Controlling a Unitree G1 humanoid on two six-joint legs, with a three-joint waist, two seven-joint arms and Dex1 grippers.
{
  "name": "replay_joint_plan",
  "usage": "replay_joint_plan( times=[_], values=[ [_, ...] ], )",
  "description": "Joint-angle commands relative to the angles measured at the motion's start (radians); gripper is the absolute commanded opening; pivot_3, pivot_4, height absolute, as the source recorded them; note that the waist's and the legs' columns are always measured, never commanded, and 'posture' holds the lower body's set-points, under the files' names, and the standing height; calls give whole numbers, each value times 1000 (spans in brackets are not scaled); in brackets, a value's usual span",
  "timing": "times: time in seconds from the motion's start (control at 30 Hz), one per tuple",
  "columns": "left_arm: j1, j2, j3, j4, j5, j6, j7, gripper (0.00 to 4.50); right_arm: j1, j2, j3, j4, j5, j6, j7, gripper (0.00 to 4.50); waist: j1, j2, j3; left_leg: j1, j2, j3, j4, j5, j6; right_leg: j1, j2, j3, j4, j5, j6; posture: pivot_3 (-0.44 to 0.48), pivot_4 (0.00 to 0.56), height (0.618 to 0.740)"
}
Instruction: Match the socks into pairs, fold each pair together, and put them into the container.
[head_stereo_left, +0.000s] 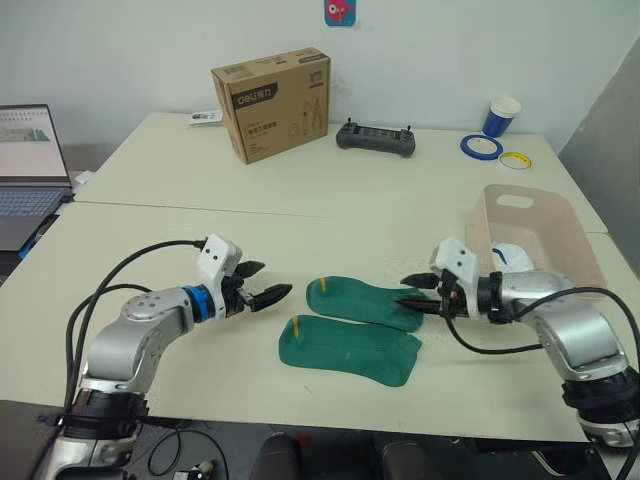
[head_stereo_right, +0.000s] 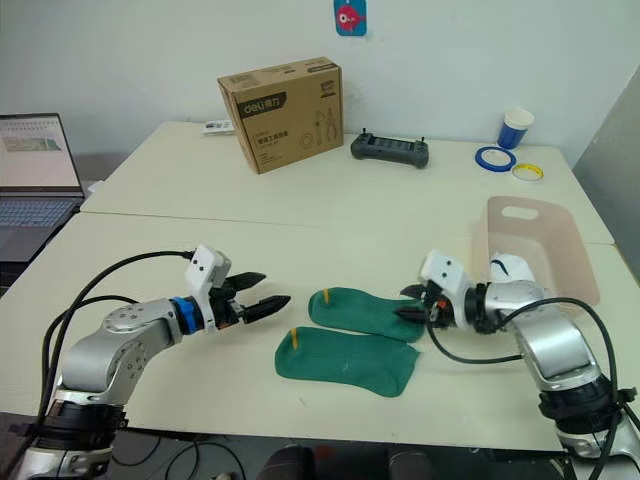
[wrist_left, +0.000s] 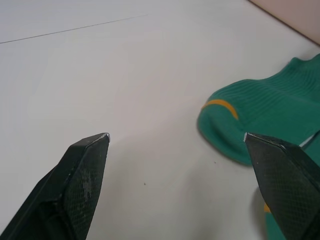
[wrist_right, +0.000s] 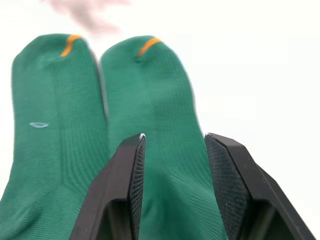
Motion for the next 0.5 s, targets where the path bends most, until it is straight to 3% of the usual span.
replay_joint_plan(
  times=[0.03,0.27,0.43,0.5],
  values=[
    [-63,-60,-68,73,55,-68,-13,4500,41,-8,-72,18,-15,24,-104,2059,8,0,0,0,0,0,0,0,0,0,0,0,0,0,0,0,150,740],
    [-132,-142,-141,192,128,-142,-41,4500,135,-17,-70,29,-5,0,-151,2059,12,0,0,0,0,0,0,0,0,0,0,0,0,0,0,0,150,740],
    [-152,-150,-190,261,192,-180,-74,4500,140,4,-89,50,47,41,-163,2059,12,0,-1,1,0,0,0,0,0,1,0,1,0,0,2,0,150,740],
    [-154,-156,-181,266,189,-180,-81,3981,137,10,-89,44,72,67,-159,2086,12,0,-1,1,0,0,1,0,0,2,0,0,0,0,2,0,150,740]
  ],
)
